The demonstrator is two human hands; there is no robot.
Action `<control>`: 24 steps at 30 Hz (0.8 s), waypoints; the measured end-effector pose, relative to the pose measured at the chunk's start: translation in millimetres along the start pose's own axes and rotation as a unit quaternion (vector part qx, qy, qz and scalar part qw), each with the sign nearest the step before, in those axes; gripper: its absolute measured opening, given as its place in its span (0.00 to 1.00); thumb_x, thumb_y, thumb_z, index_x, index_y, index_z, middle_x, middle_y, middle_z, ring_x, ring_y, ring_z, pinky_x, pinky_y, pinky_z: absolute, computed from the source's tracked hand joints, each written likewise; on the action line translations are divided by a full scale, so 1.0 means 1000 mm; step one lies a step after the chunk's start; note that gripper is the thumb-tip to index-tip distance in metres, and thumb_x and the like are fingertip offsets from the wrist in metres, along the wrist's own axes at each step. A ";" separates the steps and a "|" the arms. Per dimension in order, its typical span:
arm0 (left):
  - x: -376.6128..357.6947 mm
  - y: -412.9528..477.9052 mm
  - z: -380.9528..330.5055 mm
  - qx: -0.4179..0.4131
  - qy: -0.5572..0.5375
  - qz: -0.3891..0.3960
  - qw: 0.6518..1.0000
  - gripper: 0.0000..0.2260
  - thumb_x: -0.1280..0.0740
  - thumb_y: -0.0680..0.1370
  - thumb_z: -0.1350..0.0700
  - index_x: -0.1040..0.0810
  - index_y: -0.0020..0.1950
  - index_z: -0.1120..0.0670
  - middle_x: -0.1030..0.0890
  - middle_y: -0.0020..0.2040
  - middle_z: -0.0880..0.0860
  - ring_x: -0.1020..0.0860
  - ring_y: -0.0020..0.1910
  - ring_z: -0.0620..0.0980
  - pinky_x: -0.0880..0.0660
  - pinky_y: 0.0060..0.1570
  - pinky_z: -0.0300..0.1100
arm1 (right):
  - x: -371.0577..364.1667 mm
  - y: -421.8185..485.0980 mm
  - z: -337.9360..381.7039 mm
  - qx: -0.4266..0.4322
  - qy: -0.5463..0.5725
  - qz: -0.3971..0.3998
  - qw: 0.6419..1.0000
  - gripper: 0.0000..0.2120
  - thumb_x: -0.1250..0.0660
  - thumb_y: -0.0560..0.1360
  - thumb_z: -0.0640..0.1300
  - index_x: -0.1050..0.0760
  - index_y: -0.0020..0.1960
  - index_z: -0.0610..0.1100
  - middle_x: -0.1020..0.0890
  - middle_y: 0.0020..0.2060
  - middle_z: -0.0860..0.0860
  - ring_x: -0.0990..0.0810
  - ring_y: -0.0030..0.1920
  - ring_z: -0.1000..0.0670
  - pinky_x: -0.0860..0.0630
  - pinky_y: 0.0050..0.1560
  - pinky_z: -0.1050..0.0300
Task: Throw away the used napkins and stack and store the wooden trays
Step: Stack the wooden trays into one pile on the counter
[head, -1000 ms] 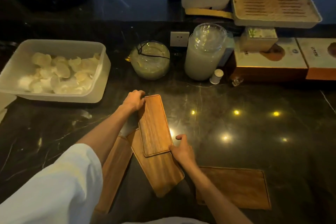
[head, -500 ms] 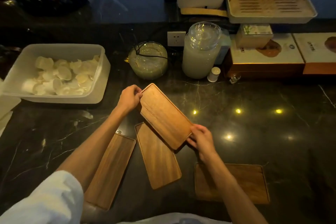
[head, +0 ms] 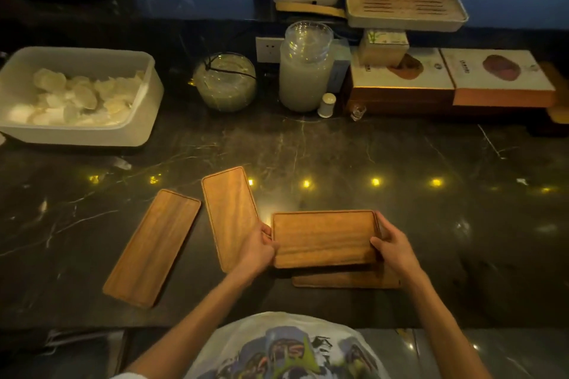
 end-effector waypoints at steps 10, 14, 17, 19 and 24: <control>-0.057 -0.018 0.008 -0.069 0.195 -0.046 0.977 0.07 0.34 0.75 0.66 0.29 0.50 0.57 0.24 0.52 0.57 0.25 0.48 0.52 0.30 0.43 0.43 | 0.013 -0.024 -0.050 0.000 -0.126 -0.160 0.979 0.21 0.42 0.79 0.36 0.28 0.71 0.47 0.22 0.56 0.40 0.21 0.54 0.40 0.24 0.59 0.45; -0.064 -0.016 0.005 -0.079 0.238 -0.038 0.967 0.11 0.35 0.76 0.65 0.28 0.58 0.59 0.27 0.59 0.58 0.25 0.57 0.55 0.26 0.54 0.46 | 0.013 -0.028 -0.050 0.011 -0.173 -0.193 0.966 0.21 0.41 0.79 0.36 0.27 0.70 0.47 0.23 0.53 0.42 0.22 0.50 0.43 0.23 0.52 0.48; -0.066 -0.016 0.004 -0.079 0.251 -0.037 0.964 0.13 0.34 0.77 0.65 0.28 0.61 0.58 0.28 0.61 0.58 0.25 0.58 0.55 0.25 0.56 0.47 | 0.012 -0.030 -0.053 0.025 -0.165 -0.213 0.963 0.20 0.40 0.78 0.34 0.24 0.67 0.47 0.23 0.51 0.43 0.22 0.49 0.43 0.22 0.50 0.47; -0.067 -0.016 0.003 -0.088 0.254 -0.036 0.962 0.12 0.34 0.77 0.64 0.28 0.60 0.58 0.27 0.60 0.58 0.25 0.56 0.54 0.25 0.54 0.45 | 0.012 -0.031 -0.055 0.021 -0.147 -0.220 0.964 0.20 0.41 0.79 0.35 0.25 0.68 0.47 0.22 0.51 0.42 0.22 0.49 0.43 0.22 0.50 0.47; -0.068 -0.016 0.001 -0.106 0.246 -0.032 0.963 0.11 0.32 0.76 0.60 0.26 0.58 0.58 0.25 0.57 0.57 0.24 0.52 0.52 0.27 0.47 0.41 | 0.016 -0.030 -0.059 0.000 -0.106 -0.224 0.969 0.20 0.41 0.79 0.35 0.25 0.68 0.47 0.17 0.54 0.41 0.20 0.54 0.40 0.24 0.53 0.47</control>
Point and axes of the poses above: each hand's wrist, its own y-axis towards the middle knuckle, its own x-axis out of the back of the hand, z = x × y, the point moved 4 cm from there along y, towards the middle knuckle
